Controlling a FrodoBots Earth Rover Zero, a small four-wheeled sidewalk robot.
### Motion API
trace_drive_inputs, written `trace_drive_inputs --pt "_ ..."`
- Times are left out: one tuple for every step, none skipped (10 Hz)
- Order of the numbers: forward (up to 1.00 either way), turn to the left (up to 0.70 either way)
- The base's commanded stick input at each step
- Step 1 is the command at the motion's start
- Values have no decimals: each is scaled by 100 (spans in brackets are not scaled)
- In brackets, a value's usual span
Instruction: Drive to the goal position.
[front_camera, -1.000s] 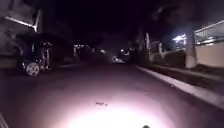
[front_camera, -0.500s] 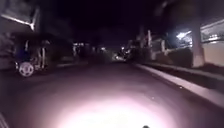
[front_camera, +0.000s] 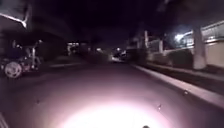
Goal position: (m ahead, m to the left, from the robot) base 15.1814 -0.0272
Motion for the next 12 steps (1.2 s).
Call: trace_drive_inputs --pt "70 0" --pt "70 0" --pt "70 0" --pt "70 0" --pt "70 0" --pt "70 0" --pt "70 0" --pt "70 0" --pt "70 0" --pt "70 -10" --pt "70 -33" --pt "70 -35"
